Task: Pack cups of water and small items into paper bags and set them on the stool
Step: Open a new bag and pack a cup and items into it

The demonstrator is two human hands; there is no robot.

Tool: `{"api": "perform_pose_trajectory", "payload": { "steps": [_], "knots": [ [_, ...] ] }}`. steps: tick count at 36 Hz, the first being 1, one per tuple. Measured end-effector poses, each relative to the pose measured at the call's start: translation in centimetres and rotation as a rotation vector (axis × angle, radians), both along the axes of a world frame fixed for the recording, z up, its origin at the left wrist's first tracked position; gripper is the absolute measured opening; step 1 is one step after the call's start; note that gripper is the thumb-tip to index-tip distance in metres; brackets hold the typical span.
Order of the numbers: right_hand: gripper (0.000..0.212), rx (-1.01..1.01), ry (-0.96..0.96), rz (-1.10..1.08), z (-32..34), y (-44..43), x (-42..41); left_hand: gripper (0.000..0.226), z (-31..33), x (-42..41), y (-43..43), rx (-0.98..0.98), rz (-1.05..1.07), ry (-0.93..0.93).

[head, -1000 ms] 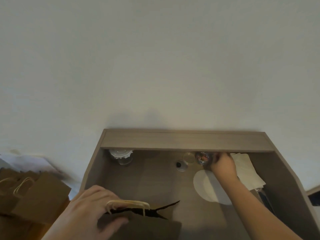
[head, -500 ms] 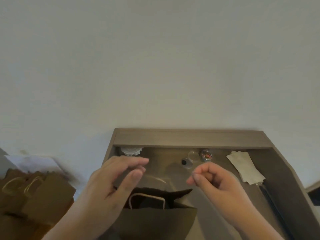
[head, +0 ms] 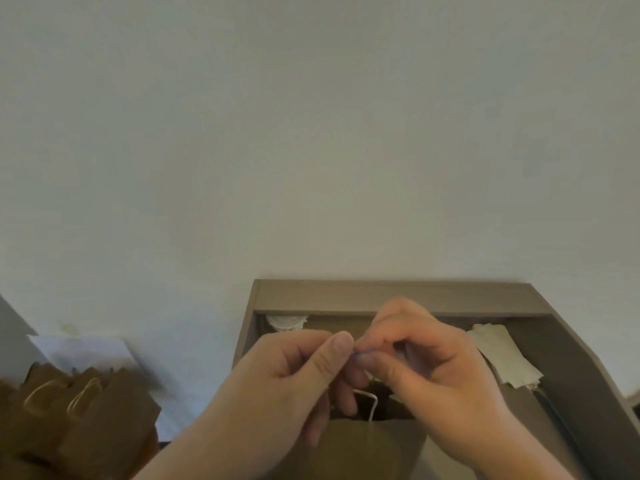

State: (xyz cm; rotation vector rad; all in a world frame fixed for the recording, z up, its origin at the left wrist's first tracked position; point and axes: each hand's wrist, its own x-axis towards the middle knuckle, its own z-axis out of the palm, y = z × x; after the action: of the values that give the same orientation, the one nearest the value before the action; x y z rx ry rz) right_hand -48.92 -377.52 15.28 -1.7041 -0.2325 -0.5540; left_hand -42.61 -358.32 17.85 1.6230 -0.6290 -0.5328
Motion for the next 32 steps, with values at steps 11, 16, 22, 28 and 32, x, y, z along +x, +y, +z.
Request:
{"api": "perform_pose_trajectory", "payload": {
  "steps": [11,16,22,28,32],
  "knots": [
    [0.011,-0.013,0.184,-0.017,1.2,1.3,-1.5,0.030,-0.9,-0.2,0.2,-0.110,0.061,-0.074],
    [0.007,0.041,0.219,-0.080,1.8,1.8,-1.7,0.024,-1.5,-0.5,0.4,-0.080,0.084,-0.246],
    [0.011,-0.033,0.252,-0.103,2.3,1.3,-2.0,0.021,-2.0,-0.5,0.8,0.065,0.156,-0.576],
    [0.007,-0.081,0.288,-0.392,1.6,-4.0,0.1,0.067,-1.7,1.4,3.3,0.476,0.197,-0.591],
    [0.010,-0.379,0.609,-0.350,-2.3,-7.1,3.5,0.108,-3.3,2.8,4.3,0.840,-0.019,-0.511]
  ]
}}
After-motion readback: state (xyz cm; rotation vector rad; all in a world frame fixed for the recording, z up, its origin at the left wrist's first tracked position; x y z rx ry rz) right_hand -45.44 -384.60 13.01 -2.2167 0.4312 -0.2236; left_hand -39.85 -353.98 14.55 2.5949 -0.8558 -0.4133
